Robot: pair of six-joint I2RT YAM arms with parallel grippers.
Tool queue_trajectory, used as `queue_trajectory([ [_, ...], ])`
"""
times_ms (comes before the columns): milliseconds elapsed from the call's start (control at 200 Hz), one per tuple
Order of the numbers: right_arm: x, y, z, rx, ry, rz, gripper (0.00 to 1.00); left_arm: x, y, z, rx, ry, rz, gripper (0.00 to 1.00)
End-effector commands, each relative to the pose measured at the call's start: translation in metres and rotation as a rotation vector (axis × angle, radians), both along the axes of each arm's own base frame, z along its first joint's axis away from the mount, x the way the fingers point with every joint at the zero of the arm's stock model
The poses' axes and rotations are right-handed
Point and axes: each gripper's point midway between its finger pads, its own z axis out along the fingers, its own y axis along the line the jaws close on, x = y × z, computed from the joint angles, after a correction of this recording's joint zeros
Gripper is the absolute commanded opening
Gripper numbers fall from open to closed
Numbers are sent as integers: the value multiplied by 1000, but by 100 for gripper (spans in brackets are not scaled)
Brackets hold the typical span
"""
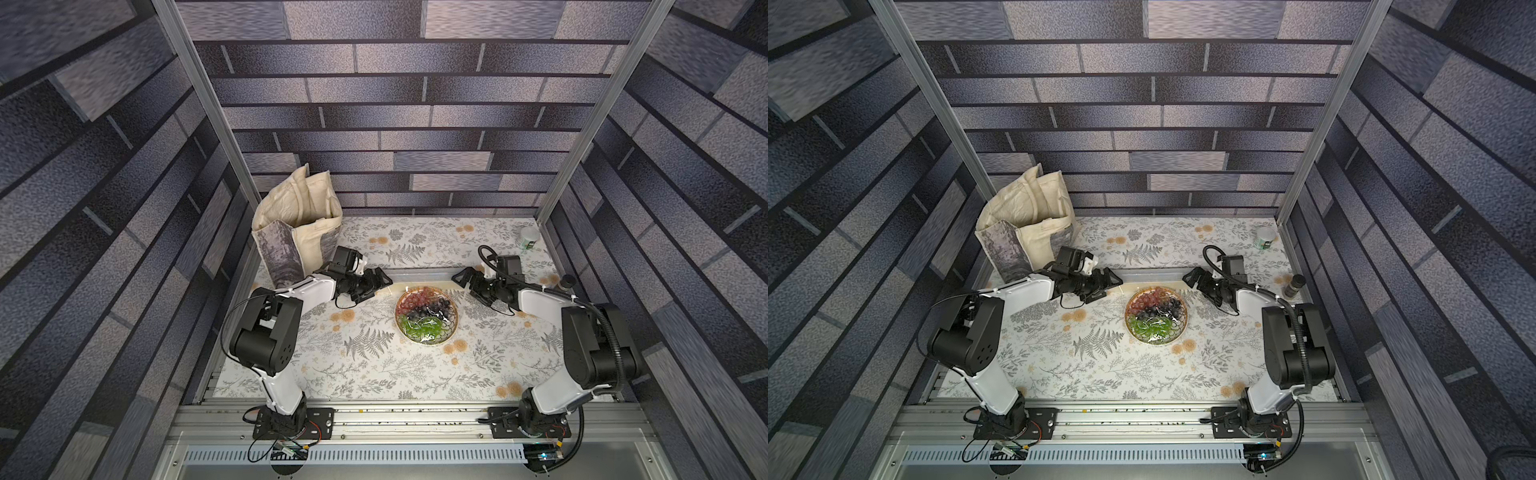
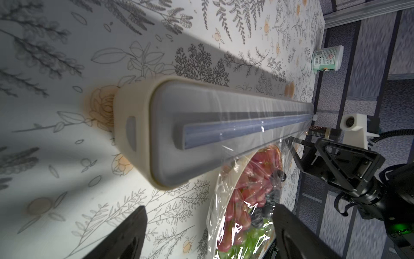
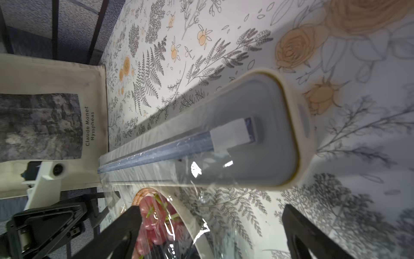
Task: Wrap the plate with plastic wrap
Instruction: Move the plastic wrap cutting box to the center of the board.
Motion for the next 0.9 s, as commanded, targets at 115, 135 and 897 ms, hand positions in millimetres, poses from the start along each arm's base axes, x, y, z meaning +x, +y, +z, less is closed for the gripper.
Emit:
queue_trajectory([
  [115, 50, 5, 23, 103, -111, -17, 100, 45, -7, 20, -50, -74, 10, 89],
  [135, 54, 4, 23, 102, -114, -22, 100, 49, -4, 19, -49, -74, 17, 89],
  [897, -19, 23, 60, 272, -182, 132, 96, -16, -64, 76, 71, -301, -300, 87],
])
